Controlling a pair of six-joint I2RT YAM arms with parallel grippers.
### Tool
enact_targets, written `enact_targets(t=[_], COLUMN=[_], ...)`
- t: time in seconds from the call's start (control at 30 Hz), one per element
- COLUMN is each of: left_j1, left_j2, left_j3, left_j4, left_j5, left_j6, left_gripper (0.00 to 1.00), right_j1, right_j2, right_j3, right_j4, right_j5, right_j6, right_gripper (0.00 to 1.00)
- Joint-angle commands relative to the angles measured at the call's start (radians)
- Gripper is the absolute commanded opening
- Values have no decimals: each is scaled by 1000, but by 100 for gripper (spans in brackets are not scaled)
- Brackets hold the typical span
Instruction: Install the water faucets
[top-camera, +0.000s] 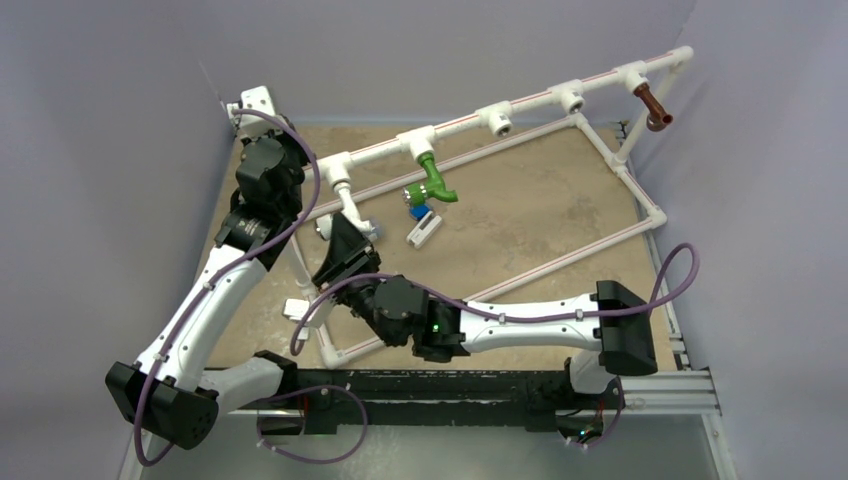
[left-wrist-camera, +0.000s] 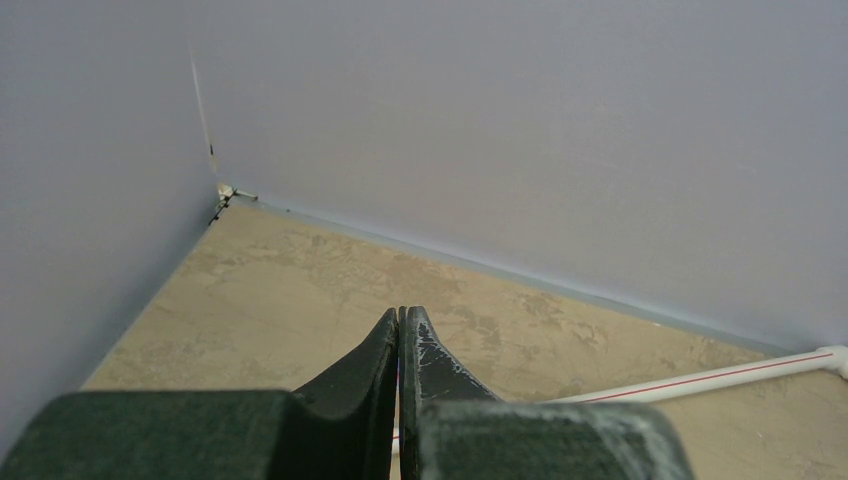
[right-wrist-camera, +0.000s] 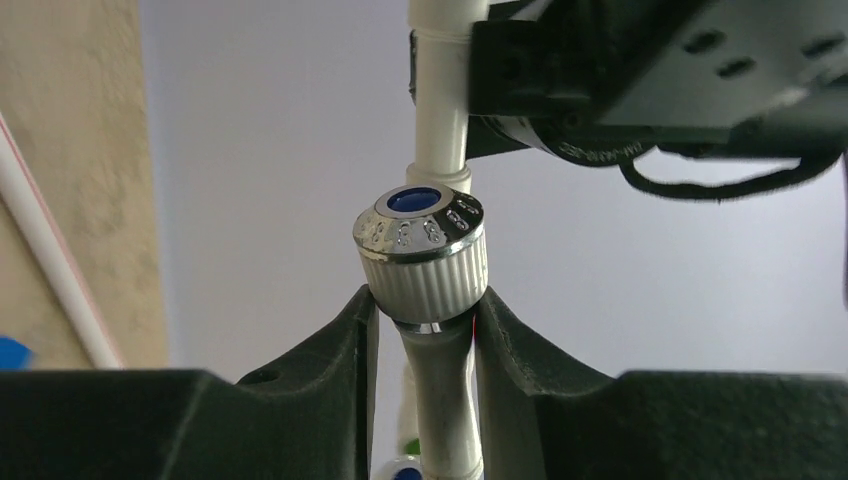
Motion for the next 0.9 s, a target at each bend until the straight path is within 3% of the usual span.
enact_targets(t=[0.0,0.17,0.3,0.53,0.87], left_j1=[-10,-10,-8,-8,-9], left_j2=[61,61,61,60,60], left_j3=[-62,-62,-62,-62,-62], left_j4=[-207,-207,-207,-207,-208], left_j5=[53,53,53,54,63], left_j6=[2,2,4,4,-1], left_gripper=[0,0,0,0,0], right_j1=[-7,-7,-7,-13,-105], right_j2=[-37,-64,-78,-86,-142], right_j3=[51,-3,-82,-198,-401], right_j4=[150,283,425,689,776], right_j5=[2,-62,-111,-15,28], right_j6=[322,776,1242,1906,2844], right_gripper=[0,0,0,0,0])
